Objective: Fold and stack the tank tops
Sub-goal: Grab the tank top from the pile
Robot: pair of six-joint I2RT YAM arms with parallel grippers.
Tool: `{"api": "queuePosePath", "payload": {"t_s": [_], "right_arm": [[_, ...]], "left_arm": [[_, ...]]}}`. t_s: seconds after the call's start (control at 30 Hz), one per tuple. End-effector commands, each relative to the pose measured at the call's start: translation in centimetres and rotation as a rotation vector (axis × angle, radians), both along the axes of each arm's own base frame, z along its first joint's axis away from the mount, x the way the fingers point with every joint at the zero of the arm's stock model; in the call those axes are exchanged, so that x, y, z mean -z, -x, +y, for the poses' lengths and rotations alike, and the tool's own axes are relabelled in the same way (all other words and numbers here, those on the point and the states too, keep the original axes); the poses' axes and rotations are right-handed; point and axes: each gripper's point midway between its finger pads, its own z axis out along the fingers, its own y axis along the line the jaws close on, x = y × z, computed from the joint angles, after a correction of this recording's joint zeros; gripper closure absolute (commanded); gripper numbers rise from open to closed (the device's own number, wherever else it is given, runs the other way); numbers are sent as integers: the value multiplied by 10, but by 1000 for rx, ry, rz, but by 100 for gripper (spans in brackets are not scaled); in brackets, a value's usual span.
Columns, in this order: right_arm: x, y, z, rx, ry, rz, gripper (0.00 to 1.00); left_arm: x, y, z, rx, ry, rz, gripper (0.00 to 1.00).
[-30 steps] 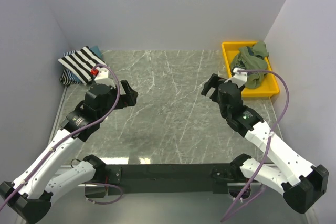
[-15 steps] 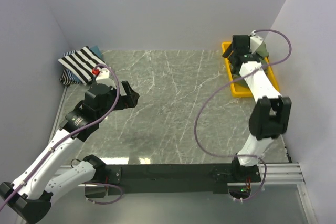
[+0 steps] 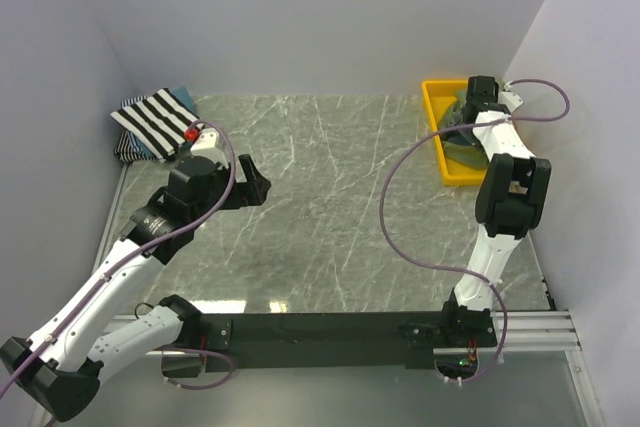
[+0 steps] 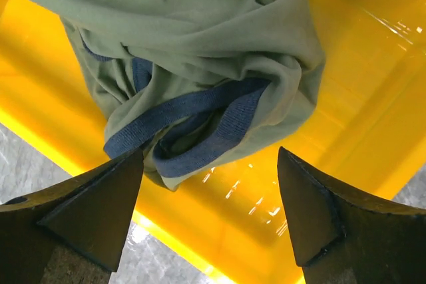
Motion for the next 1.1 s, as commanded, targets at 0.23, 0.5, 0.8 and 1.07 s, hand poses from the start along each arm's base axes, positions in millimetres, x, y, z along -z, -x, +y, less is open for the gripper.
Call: {"api": "queuePosePath", "payload": {"t_s": [0.23,0.5,0.8,1.07], "right_arm": [[40,-12,-23,68,-3,38,30],[-36,-8,-19,51,22,-108,100],[-265,13,25,-111,148,-519,100],[-441,60,148,-505,237,-885,100]], "left_arm": [[-16,-8,-5,16,8,-42,1],[-17,-10,-5,4,11,-41,1],[-26,-13,0,-26,19,-69,1],[-41,-10,16,-106,45,-126,1]]}}
